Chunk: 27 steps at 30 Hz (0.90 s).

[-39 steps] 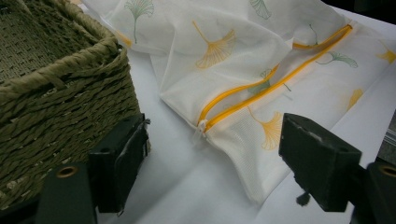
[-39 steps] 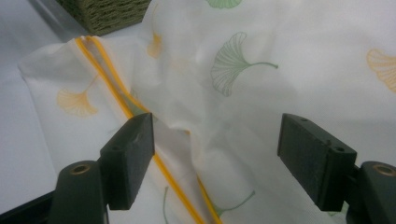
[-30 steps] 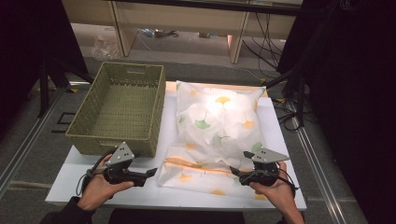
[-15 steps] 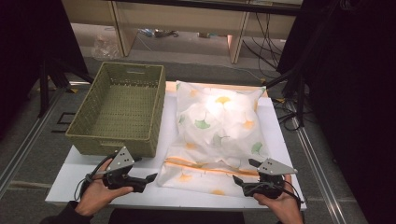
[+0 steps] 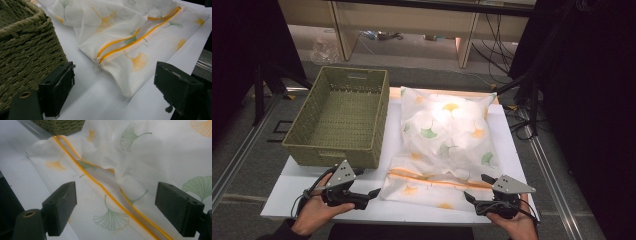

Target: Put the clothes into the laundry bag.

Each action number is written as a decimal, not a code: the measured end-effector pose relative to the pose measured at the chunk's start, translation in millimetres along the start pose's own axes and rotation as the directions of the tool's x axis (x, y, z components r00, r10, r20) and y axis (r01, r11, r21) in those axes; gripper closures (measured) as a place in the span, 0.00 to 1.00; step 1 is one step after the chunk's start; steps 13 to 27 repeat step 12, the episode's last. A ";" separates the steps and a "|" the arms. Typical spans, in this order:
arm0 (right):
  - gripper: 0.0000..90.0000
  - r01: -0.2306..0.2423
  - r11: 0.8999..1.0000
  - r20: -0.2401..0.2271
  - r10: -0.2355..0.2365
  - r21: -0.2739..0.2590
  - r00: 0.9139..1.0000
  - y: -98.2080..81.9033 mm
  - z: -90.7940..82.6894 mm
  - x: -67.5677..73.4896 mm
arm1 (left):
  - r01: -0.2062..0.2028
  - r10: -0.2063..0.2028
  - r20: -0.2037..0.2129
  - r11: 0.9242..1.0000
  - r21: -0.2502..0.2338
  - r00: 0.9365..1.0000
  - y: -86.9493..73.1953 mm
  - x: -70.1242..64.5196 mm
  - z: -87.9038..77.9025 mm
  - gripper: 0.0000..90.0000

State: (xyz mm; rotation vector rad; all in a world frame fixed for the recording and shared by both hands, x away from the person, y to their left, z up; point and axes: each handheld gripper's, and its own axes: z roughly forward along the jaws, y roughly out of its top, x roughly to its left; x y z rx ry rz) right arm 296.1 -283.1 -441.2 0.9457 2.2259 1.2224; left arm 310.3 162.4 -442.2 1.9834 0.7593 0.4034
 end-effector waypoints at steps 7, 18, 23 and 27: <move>0.21 -0.007 1.000 -0.015 0.007 0.011 1.000 -0.1 1.0 -0.5 | 0.001 -0.001 -0.003 1.000 0.010 1.000 -0.9 -0.7 1.7 0.18; 0.22 0.001 1.000 -0.012 0.000 0.019 1.000 -0.3 1.1 -1.1 | 0.013 -0.013 -0.005 1.000 0.021 1.000 -1.7 -1.4 3.0 0.18; 0.22 0.001 1.000 -0.012 0.000 0.019 1.000 -0.3 1.1 -1.1 | 0.013 -0.013 -0.005 1.000 0.021 1.000 -1.7 -1.4 3.0 0.18; 0.22 0.001 1.000 -0.012 0.000 0.019 1.000 -0.3 1.1 -1.1 | 0.013 -0.013 -0.005 1.000 0.021 1.000 -1.7 -1.4 3.0 0.18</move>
